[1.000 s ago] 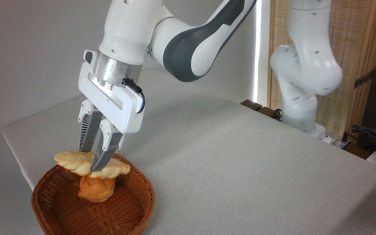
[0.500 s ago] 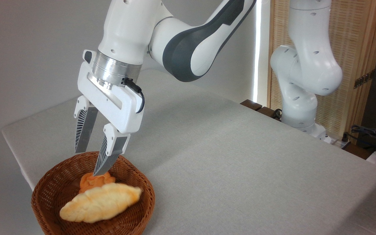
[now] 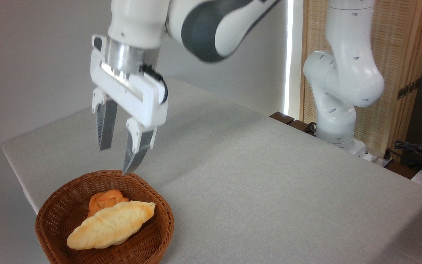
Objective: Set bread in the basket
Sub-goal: 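Raise the open gripper up away from the basket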
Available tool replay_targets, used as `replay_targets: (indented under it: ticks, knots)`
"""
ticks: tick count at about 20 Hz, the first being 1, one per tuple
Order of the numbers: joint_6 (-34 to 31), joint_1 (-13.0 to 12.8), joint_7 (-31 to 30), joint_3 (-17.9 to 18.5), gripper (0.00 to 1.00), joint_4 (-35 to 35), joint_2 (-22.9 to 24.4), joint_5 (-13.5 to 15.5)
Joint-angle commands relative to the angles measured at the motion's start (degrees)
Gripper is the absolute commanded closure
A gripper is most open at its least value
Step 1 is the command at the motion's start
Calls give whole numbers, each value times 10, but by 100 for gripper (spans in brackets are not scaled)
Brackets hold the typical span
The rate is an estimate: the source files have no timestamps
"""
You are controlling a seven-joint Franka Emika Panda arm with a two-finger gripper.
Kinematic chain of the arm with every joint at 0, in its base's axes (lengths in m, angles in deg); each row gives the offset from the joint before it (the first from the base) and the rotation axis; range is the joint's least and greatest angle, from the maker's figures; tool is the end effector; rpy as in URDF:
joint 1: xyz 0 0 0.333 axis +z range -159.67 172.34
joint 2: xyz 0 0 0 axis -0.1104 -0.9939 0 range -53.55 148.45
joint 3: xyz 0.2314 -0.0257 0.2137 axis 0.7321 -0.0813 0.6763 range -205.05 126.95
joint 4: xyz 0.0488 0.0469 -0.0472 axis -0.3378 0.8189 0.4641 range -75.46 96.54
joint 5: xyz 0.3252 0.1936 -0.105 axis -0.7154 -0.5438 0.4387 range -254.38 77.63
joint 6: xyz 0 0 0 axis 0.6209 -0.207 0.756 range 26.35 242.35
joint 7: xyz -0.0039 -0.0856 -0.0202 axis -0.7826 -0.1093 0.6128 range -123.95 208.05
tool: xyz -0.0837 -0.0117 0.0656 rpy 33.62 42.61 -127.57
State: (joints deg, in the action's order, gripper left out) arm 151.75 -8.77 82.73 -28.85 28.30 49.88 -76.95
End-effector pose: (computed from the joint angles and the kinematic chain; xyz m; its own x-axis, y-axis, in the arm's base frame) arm 0.5770 -0.0556 0.5583 0.6989 -0.6135 0.3677 -0.6424 -0.7645 -0.0546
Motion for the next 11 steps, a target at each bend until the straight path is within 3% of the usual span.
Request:
replay_targets:
  ticks: [1, 3, 5, 7, 11]
  knots:
    - [-95, -4, -12, -4, 0, -29, 0, -33]
    - [-145, -10, -46, -9, 0, -29, -1, -92]
    - [-174, -10, -57, -24, 0, -28, -2, -116]
    - [-208, -10, -56, -25, 0, -29, 0, -119]
    - [-213, -10, -58, -22, 0, -30, -1, -114]
